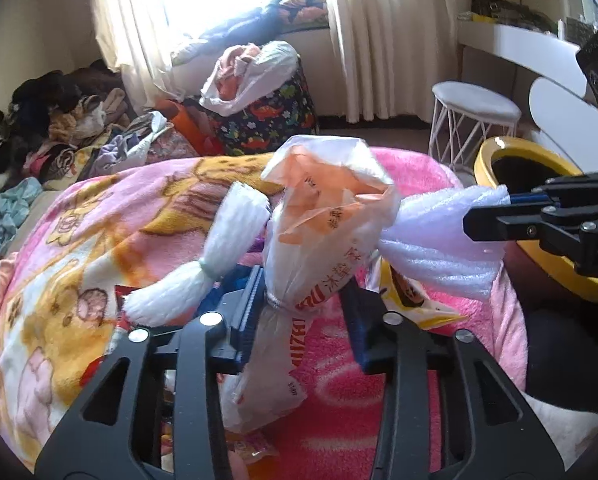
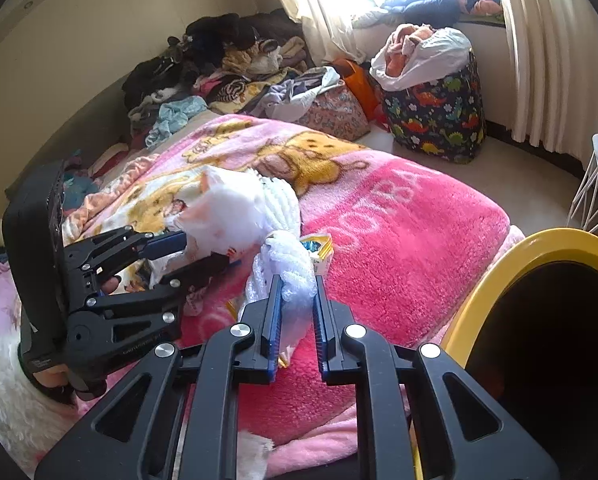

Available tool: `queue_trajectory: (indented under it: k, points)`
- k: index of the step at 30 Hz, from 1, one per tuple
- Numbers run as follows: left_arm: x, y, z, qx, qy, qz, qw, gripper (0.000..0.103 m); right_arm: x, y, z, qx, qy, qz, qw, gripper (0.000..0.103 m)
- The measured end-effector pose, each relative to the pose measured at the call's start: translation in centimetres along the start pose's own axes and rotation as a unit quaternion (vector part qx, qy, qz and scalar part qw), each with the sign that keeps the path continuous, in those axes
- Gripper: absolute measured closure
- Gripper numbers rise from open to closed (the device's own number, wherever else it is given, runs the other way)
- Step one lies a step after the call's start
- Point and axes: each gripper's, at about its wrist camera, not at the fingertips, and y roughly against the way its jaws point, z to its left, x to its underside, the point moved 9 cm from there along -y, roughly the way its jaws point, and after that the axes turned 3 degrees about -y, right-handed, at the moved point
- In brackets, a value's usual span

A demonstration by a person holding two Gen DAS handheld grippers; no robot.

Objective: Collect trash
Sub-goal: 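Lift both white bags and carry them over the bin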

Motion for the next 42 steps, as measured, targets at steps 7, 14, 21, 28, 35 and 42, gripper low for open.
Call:
queue_trajectory:
  k: [7, 14, 21, 28, 35, 42]
  points:
    - [-1.3, 2.7, 1.4, 0.004, 0.049, -0.034, 0.9982, 0.075, -1.0, 1.9, 0.6, -0.005, -0.007, -0.027, 1.0, 0.089]
    - [-3.4, 5.5, 2.1, 0.016, 0.091, -0.073, 0.9931, 0.075, -1.5, 3.5, 0.7, -0.004, -0.01, -0.043, 0.999, 0.089]
    - [-4.7, 7.4, 2.1, 0.012, 0.094, -0.098, 0.9907, 0.075, -1.3, 5.1, 1.0, -0.003, -0.01, -0.057, 0.998, 0.089]
    - [-5.8, 8.6, 1.0, 0.018, 0.092, -0.111, 0.9893, 0.075, -1.4, 6.9, 0.9, -0.001, -0.011, -0.073, 0.997, 0.089]
    - [-6.3, 8.7, -0.5, 0.025, 0.086, -0.112, 0.9897, 0.075, -1.0, 8.7, -0.1, 0.012, -0.018, -0.089, 0.996, 0.089]
    - [-6.6, 8.7, -2.5, 0.038, 0.077, -0.109, 0.9904, 0.075, -0.4, 10.7, -1.9, 0.023, -0.036, -0.103, 0.994, 0.089]
